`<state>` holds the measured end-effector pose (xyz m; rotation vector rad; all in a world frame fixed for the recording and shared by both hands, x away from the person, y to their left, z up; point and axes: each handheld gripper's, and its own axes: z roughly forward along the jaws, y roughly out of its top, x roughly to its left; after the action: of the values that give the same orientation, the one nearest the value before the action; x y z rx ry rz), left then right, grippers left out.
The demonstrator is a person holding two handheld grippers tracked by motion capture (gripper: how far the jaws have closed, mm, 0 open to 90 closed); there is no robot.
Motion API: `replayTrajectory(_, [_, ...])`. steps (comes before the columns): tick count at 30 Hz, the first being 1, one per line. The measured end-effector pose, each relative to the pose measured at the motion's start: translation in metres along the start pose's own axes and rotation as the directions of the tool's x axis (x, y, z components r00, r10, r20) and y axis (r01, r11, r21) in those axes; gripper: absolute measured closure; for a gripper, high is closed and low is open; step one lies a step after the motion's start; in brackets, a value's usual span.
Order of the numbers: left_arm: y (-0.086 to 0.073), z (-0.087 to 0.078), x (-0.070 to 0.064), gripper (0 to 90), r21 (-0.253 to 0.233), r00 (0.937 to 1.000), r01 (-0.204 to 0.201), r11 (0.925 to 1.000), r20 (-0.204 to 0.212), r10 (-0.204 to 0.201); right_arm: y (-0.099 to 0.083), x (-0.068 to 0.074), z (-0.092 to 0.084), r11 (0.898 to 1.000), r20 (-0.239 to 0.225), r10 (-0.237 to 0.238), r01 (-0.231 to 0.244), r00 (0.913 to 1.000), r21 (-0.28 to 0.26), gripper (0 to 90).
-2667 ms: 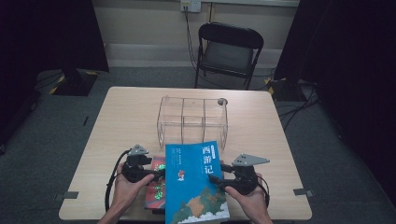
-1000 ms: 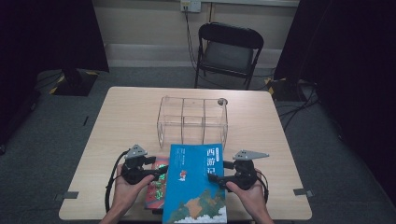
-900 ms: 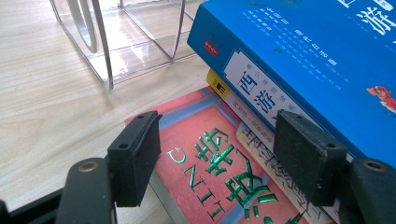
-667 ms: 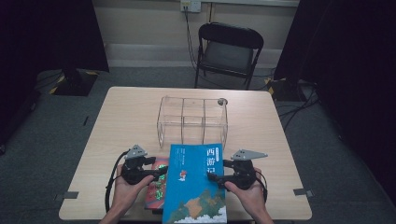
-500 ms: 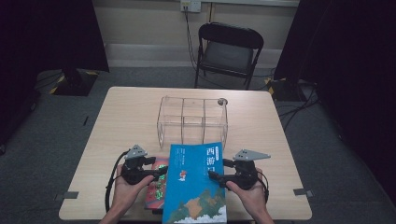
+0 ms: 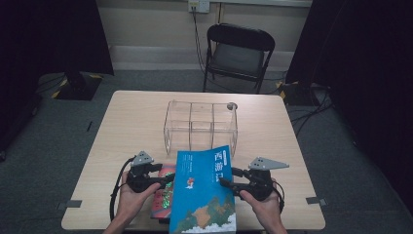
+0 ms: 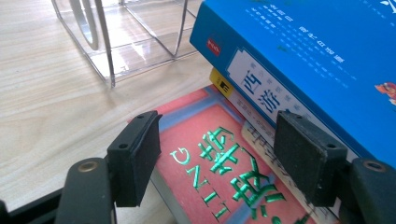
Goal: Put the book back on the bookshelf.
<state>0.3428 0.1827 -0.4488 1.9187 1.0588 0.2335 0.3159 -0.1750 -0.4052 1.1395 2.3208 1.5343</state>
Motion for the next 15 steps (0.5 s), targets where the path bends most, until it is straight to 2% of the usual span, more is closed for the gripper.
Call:
replayTrajectory(5, [0.0,-0.002,0.005,31.7,0.007,0.9994,0.03,0.9995,-0.018,-0.029,0.004,-0.005,0.011,1.0,0.013,0.002,-0.002,0.9999,0.006,42.2])
replayTrajectory(7, [0.0,-0.002,0.008,30.7,0.016,0.9987,0.051,0.9986,-0.003,-0.051,0.004,-0.008,0.015,1.0,0.025,0.01,-0.01,0.9997,0.012,41.6])
replayTrajectory(10, [0.0,-0.002,0.006,33.0,0.013,0.9992,0.039,0.9992,-0.008,-0.039,0.004,-0.01,0.02,1.0,0.052,0.013,-0.014,0.9986,0.022,40.5])
replayTrajectory(15, [-0.001,-0.003,0.006,32.4,0.018,0.9993,0.037,0.9991,-0.001,-0.037,0.004,-0.012,0.023,0.999,0.074,-0.011,0.008,0.9972,0.043,35.7])
